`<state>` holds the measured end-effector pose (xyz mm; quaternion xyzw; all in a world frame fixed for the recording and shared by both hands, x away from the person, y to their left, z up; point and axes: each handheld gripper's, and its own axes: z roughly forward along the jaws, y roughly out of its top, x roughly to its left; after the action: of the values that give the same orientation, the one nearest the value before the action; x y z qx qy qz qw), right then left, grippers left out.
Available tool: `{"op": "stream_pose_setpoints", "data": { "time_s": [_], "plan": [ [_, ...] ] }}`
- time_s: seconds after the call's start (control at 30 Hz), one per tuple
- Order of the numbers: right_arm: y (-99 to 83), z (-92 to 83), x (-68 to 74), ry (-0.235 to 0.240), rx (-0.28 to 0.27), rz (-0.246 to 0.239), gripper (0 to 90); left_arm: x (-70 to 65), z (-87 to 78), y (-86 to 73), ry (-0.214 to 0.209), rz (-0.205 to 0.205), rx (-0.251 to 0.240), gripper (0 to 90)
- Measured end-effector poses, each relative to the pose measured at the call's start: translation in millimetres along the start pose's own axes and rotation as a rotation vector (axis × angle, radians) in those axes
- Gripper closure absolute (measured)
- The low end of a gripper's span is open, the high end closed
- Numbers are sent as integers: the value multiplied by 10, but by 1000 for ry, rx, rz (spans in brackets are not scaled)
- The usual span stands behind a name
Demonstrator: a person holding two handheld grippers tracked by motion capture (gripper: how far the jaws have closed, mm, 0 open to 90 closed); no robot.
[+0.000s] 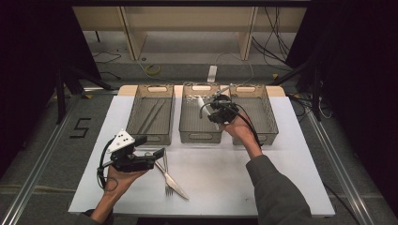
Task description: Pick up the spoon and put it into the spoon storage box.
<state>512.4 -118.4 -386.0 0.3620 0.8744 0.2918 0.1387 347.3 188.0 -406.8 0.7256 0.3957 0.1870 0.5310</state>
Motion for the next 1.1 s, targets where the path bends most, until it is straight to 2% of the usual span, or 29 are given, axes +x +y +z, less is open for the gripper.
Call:
{"op": "stream_pose_setpoints", "data": {
  "time_s": [0.47,0.6,0.77,0.87,0.97,1.1],
  "plan": [
    [-18,208,-25,-8,56,50,853,3,5,0,6,2,-1,157],
    [-12,219,-21,22,42,68,720,9,4,1,8,4,5,157],
    [-17,99,-27,36,10,54,636,19,4,1,12,2,6,157],
    [-63,-19,-2,40,-13,52,550,33,5,2,15,-3,5,157],
    [-158,-157,50,46,-49,42,483,37,14,7,16,-2,8,157],
    [-296,-323,96,63,-88,31,452,65,41,35,12,3,7,157]
  ]
}}
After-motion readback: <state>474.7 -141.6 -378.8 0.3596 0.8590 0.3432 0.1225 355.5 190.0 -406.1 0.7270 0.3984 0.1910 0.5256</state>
